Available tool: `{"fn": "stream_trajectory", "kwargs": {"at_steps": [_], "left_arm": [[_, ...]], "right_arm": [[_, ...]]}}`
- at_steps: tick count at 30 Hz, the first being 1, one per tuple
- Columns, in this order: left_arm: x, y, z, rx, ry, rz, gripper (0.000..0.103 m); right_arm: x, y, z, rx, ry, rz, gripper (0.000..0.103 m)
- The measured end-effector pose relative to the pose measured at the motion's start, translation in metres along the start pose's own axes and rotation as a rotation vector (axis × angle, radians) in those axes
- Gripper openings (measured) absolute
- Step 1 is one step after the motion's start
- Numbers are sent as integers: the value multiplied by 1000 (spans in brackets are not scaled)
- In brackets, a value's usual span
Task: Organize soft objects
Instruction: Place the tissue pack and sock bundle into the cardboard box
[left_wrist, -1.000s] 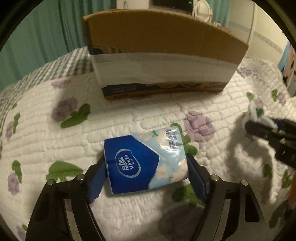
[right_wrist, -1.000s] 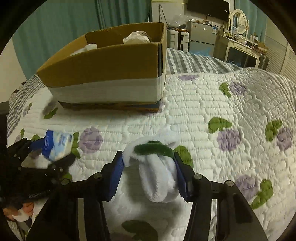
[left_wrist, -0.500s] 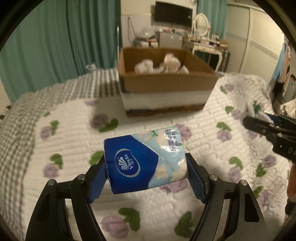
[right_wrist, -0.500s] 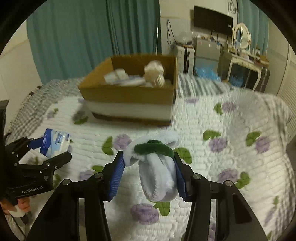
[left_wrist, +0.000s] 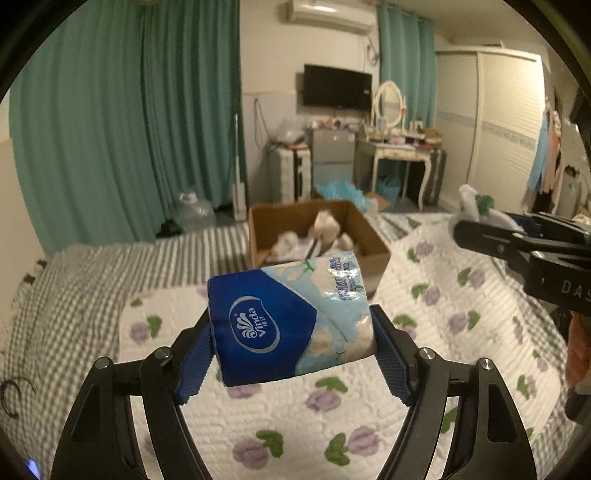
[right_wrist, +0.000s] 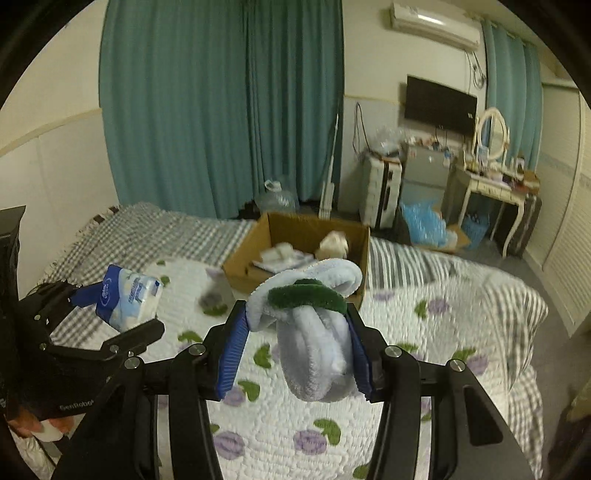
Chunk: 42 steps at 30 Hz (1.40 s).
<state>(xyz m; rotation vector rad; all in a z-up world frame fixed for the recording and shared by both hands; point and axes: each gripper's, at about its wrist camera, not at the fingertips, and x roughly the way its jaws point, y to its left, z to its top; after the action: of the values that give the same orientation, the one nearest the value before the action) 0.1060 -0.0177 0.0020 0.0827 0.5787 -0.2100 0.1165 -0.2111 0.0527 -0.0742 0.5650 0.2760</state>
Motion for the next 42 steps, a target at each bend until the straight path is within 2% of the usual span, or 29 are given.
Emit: {"fn": "stream_trajectory", "kwargs": {"at_steps": [5,10,14,21,26,32,36,42], "left_arm": [[-1,1,21,10,-36,10,77],[18,3,42,11,-53,28,77],[50,13,61,-18,-48,25,77],[123,25,80,-2,-24,61,77],[180,33,86,-7,11,60,77],[229,31,85,12,47,47,77],[251,29,88,2,69,29,77],[264,21,91,50,43,10,78]], "right_arm": [[-1,0,28,-11,-49,29,50],[20,-1,53,-29,-71,56,50],[51,-4,67,-30,-74,66,50],[124,-25,85,7,-55,80,50],[183,-47,89,43,-21,74,50],[237,-73,85,82,22,62,50],[263,-83,84,89,50,61,50],[290,-92,81,121,74,85,50]]}}
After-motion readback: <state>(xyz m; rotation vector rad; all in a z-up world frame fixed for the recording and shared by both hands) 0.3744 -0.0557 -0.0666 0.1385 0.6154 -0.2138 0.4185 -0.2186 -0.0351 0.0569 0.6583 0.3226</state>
